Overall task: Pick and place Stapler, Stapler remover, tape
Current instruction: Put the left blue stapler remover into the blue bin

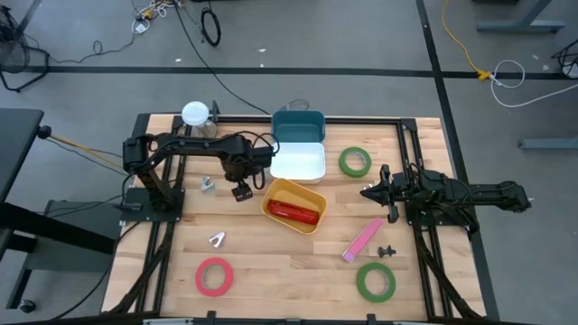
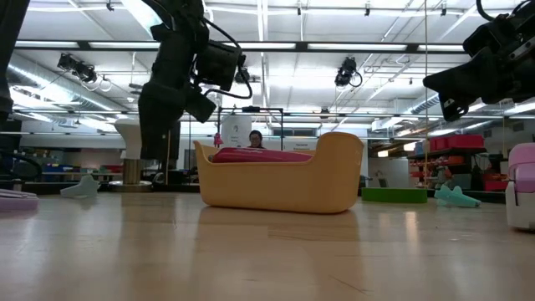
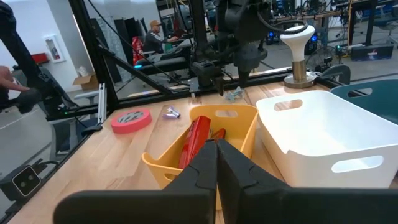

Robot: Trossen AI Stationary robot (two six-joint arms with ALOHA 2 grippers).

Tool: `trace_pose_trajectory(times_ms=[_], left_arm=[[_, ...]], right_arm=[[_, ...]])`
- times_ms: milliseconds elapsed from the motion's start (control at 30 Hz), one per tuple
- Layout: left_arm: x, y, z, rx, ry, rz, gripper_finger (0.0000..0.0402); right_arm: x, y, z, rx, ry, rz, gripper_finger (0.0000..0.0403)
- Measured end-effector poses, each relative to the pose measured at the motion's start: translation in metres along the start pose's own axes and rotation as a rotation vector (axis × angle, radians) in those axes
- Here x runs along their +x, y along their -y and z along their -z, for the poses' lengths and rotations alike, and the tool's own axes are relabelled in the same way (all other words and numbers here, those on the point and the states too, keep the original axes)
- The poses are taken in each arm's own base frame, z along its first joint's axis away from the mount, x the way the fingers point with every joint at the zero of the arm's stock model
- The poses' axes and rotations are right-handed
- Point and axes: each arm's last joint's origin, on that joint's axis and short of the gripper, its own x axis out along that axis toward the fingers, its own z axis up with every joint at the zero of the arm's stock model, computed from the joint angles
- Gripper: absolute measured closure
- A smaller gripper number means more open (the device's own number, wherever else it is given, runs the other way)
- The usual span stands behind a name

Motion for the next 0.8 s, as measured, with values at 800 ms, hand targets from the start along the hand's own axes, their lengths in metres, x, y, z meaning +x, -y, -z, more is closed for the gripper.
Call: trace_pose_trajectory(times_ms=[800], left_arm=[[-0.003,-0.029,0.024,-0.279,-0.278,-0.096,0.0074]], right_arm=[[0.000,0.000,0.000,0.000,0.000,0.000,0.0396]])
